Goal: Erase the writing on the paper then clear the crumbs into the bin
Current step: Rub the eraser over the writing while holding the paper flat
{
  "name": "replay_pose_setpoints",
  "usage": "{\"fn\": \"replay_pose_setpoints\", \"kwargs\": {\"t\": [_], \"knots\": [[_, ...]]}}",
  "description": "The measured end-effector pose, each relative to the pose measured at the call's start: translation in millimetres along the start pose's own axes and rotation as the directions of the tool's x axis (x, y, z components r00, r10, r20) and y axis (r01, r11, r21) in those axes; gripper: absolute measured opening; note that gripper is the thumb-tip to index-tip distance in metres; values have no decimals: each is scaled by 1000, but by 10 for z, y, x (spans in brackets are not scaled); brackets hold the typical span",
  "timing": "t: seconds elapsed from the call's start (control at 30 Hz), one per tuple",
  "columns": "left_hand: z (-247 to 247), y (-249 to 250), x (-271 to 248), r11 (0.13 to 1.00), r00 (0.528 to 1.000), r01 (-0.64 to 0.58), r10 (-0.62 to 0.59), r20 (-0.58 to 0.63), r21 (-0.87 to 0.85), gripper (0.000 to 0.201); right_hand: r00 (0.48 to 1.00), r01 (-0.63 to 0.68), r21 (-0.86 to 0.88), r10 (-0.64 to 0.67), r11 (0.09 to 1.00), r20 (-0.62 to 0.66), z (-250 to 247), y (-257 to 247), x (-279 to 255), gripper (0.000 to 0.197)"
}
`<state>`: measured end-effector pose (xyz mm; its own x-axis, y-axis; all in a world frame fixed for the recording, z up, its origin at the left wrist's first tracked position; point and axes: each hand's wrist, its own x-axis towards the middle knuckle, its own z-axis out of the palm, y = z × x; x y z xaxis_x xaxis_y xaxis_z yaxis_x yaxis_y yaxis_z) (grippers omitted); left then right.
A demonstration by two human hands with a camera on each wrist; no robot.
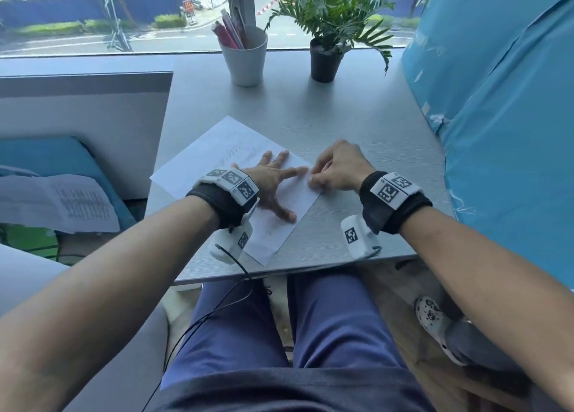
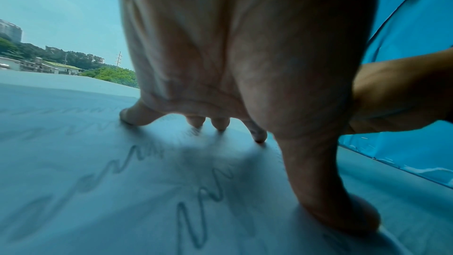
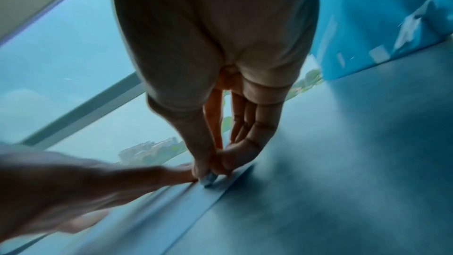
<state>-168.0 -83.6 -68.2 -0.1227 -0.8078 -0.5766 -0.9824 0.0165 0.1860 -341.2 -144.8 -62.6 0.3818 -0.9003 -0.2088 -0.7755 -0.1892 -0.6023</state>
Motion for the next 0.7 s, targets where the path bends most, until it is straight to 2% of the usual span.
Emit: {"fn": "replay_pose_setpoints", "kwargs": {"t": [0.07, 0.17, 0.2, 0.27, 0.33, 0.43, 0.47, 0.53, 0.6, 0.7], "knots": [[8, 6, -4, 1000, 1000, 0, 0, -12, 0, 117, 997, -30, 29, 32, 999, -67, -22, 11, 22, 8], [15, -11, -8, 1000, 1000, -5, 5, -21, -5, 116, 996, 68, -25, -66, 997, 54, 80, -55, -64, 9], [13, -17, -4, 1000, 1000, -7, 7, -22, -9, 116, 996, 66, -29, -64, 997, 68, 71, -69, -65, 10], [18, -10, -6, 1000, 1000, -10, 10, -18, -13, 116, 1000, -7, 8, 7, 1000, 0, -11, -38, 2, 12], [21, -5, -4, 1000, 1000, -4, 4, -20, -10, 116, 998, -26, 18, 27, 1000, -63, -16, -35, 31, 10], [21, -10, -12, 1000, 1000, -3, 3, -22, -13, 116, 997, 69, -28, -67, 997, 48, 112, -100, -66, 10], [21, -13, -7, 1000, 1000, -7, 7, -27, -16, 115, 997, 61, -31, -60, 998, 50, 92, -103, -61, 10], [31, -7, -6, 1000, 1000, -11, 10, -29, -20, 115, 999, -12, 5, 12, 1000, -41, -5, -52, 20, 11], [40, -12, 1, 1000, 1000, -5, 5, -31, -17, 116, 996, -13, 7, 14, 1000, -89, -21, -46, 48, 9], [40, -27, 7, 1000, 1000, -3, 3, -24, -19, 116, 995, 88, -45, -86, 995, 52, 81, -116, -49, 10]]}}
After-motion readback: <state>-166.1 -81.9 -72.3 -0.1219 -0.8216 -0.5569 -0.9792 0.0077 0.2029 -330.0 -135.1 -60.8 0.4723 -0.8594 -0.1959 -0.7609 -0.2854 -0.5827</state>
